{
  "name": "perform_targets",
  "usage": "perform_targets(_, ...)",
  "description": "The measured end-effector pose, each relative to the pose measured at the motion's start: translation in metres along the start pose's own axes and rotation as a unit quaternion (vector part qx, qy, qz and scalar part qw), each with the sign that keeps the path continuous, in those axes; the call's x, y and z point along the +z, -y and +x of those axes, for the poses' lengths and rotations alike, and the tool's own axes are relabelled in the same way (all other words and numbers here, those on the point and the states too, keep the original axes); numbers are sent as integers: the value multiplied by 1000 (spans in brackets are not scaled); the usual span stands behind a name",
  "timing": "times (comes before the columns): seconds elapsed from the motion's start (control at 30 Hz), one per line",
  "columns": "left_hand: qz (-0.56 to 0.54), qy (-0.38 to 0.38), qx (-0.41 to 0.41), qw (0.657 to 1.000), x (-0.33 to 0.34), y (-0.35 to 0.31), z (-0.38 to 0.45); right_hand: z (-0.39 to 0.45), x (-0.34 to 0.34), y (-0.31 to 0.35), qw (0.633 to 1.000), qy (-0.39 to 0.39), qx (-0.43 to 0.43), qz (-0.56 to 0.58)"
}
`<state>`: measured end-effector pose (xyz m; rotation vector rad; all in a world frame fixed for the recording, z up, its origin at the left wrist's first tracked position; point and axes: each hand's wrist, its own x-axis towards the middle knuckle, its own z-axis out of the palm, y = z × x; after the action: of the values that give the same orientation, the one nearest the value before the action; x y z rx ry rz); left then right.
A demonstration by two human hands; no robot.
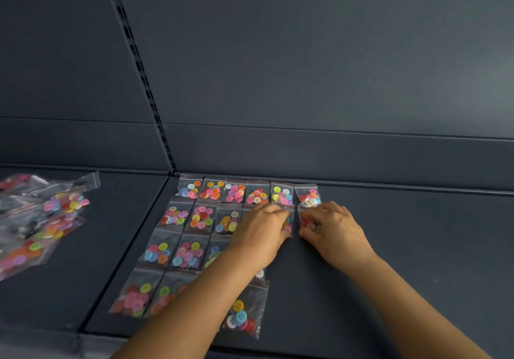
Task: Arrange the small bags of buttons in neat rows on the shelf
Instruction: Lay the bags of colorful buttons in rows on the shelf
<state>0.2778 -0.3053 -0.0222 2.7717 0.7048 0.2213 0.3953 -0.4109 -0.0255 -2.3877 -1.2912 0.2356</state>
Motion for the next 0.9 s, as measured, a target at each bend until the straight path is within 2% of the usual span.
perform_targets(0.1, 17, -15, -7, 1000, -10, 1, -8, -1, 0, 9, 1000, -3, -24, -20)
perform_targets(0.33, 59, -66, -55, 995, -44, 38, -47, 4, 7, 65, 988, -10, -141, -68)
perform_targets(0.5, 74, -96, -97, 988, -73, 85, -84, 11, 28, 126, 980, 19, -190, -63)
perform_targets(0.9, 86, -94, -176, 976, -119, 223, -166, 27, 100, 281, 967, 63, -246, -27)
